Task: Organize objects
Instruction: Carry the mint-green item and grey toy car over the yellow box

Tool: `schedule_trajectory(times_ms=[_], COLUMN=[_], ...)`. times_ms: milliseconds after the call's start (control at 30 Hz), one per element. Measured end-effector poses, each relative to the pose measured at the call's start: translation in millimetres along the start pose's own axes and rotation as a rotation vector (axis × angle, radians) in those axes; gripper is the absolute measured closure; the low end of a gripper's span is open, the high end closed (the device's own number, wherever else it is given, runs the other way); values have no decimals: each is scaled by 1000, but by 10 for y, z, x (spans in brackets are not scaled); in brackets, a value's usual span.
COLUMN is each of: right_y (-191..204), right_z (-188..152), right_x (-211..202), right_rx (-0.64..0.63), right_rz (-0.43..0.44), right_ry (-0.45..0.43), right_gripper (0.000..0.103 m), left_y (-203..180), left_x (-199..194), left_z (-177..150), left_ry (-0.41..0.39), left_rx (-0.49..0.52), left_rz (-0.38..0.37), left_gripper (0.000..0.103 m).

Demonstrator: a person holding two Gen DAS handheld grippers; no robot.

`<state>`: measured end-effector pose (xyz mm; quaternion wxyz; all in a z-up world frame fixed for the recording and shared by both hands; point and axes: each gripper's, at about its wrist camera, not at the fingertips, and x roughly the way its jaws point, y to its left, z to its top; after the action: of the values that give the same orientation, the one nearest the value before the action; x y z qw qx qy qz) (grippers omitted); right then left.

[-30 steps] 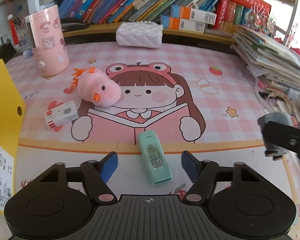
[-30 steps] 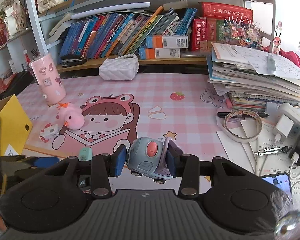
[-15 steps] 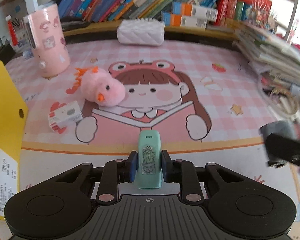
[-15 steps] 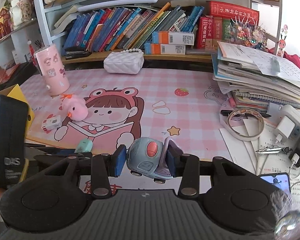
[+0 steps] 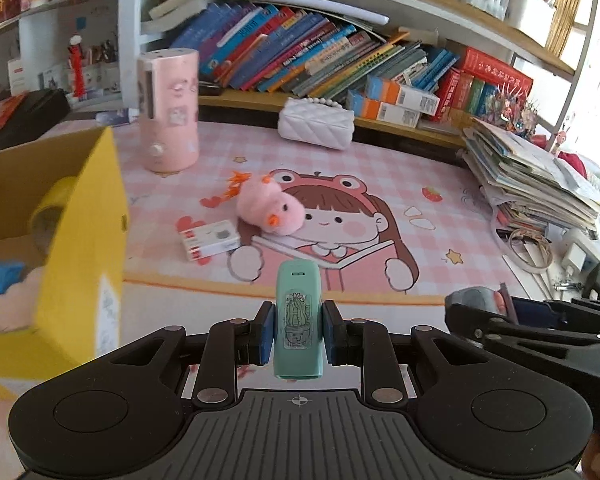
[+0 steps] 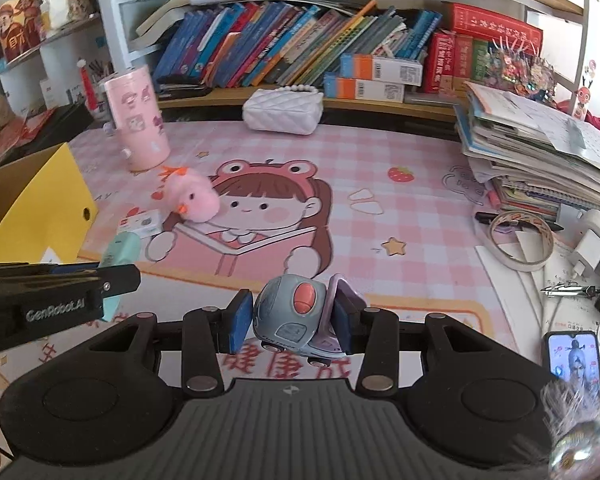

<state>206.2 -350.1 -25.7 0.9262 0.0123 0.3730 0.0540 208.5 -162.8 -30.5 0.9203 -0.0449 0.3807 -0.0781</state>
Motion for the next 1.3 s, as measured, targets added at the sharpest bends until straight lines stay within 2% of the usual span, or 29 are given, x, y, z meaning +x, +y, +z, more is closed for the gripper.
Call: schedule_trajectory(times_ms=[467,833,1300], right_y=[837,1721,2510], right_z=[-398,-805,-1104], right_x=[-312,-558,-791], right_rx=[-47,-120,-163], right_rz=[25,103,177], right_ry=[28,65,63], right_gripper=[63,63,63], left_y=[634,1356,1982], left_x=[-652,-1211,-1756], left_z=[-511,-926,-1260], left_ry=[4,18,-17], left_rx=[-33,-116,-161], left_rz=[-1,74,143], left_gripper=[80,80,80])
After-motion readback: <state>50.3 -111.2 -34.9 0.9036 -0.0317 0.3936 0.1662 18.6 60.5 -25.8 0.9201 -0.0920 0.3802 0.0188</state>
